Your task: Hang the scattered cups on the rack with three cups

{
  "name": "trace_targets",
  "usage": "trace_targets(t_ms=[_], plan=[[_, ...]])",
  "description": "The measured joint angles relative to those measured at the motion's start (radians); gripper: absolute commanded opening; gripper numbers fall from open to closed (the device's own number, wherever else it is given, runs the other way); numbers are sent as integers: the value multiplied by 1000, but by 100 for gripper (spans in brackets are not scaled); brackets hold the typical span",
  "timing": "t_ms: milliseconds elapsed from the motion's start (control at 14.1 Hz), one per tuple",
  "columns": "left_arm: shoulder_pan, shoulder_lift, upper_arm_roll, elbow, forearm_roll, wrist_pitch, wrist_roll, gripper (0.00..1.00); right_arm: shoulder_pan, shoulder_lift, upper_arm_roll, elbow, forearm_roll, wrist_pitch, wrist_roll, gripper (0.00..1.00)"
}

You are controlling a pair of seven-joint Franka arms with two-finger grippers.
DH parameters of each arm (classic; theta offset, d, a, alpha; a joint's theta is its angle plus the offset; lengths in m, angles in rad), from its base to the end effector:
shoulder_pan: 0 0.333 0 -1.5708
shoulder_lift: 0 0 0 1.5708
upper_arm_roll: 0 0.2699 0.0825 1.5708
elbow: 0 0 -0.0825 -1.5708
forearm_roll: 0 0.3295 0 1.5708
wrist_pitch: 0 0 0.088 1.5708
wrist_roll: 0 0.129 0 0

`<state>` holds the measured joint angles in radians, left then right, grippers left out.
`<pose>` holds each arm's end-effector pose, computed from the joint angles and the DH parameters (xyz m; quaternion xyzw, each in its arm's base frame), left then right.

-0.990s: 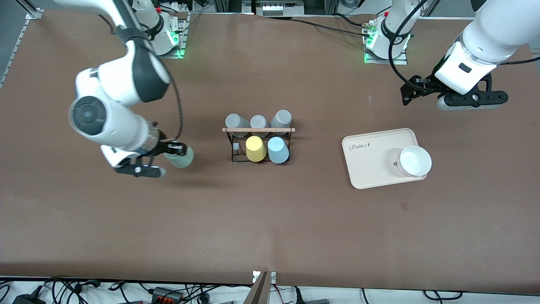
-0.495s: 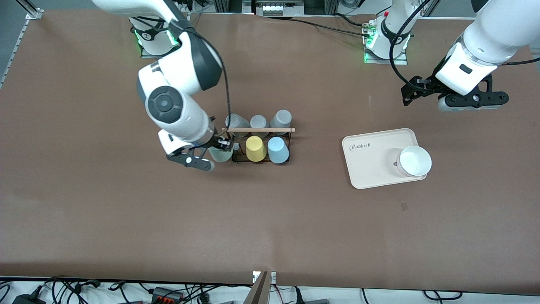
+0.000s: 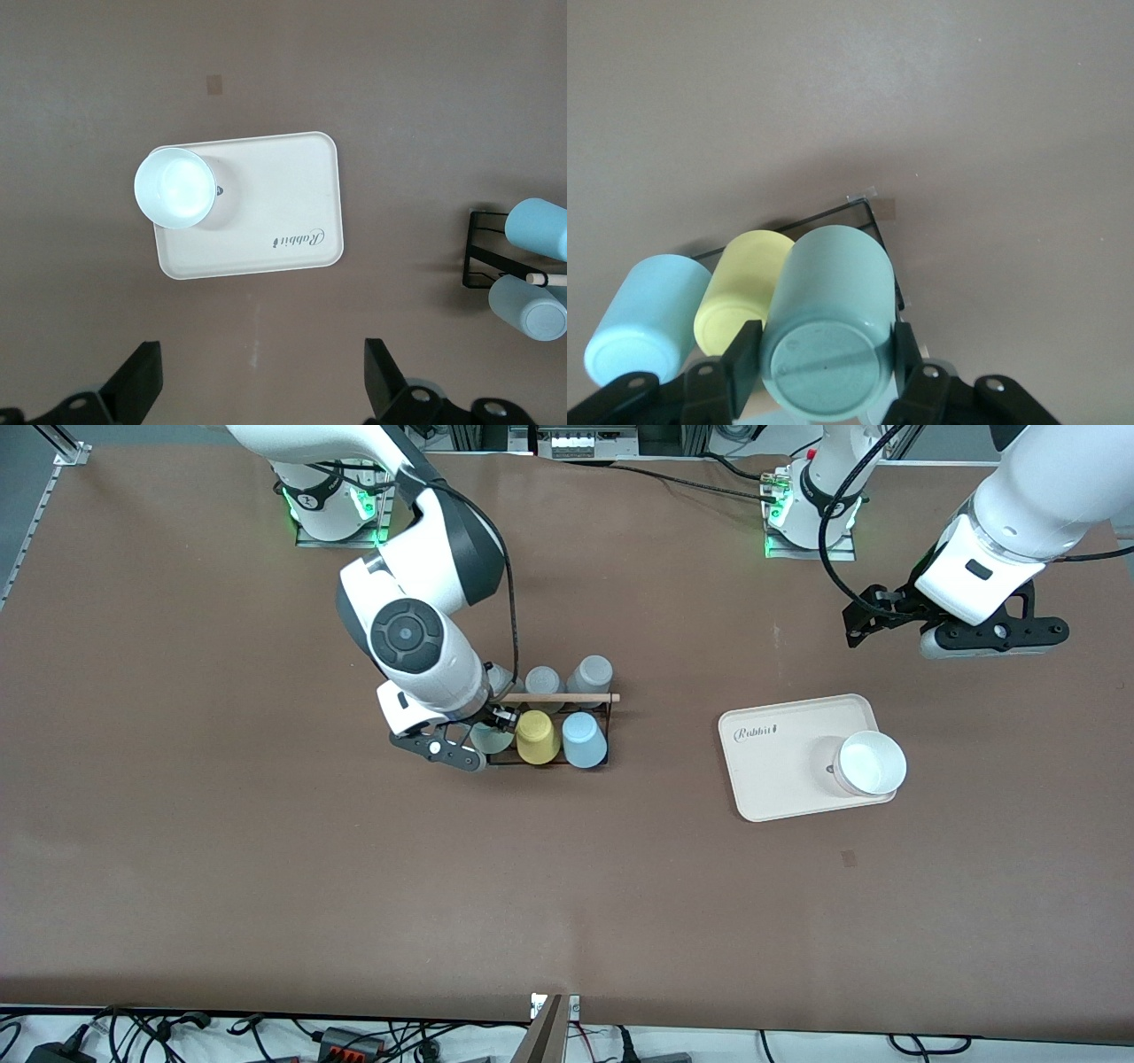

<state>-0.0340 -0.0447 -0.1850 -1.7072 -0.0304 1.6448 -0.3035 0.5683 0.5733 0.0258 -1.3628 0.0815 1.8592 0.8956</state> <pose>0.4790 -0.1120 0.5274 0.9989 0.0436 -0.0118 0.0083 0.5198 0.3576 0.3395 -0.9846 0.1646 0.0591 0.0076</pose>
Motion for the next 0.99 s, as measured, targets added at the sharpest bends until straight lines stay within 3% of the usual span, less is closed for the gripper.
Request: trace_targets(t_ms=[707,848,919,990], plan=[[3,2,2,0,0,3,0,100,7,84,-1,-4,-30,68,1,28],[3,2,3,0,4,6,0,100,9,90,-1,-5,-30,70,1,42],[4,3,3,1,7,6,1,100,9,90,-1,-5,-30,72,1,64],[8,5,4,2,11,7,10,100,9,90,-1,-5,-30,72,1,98]])
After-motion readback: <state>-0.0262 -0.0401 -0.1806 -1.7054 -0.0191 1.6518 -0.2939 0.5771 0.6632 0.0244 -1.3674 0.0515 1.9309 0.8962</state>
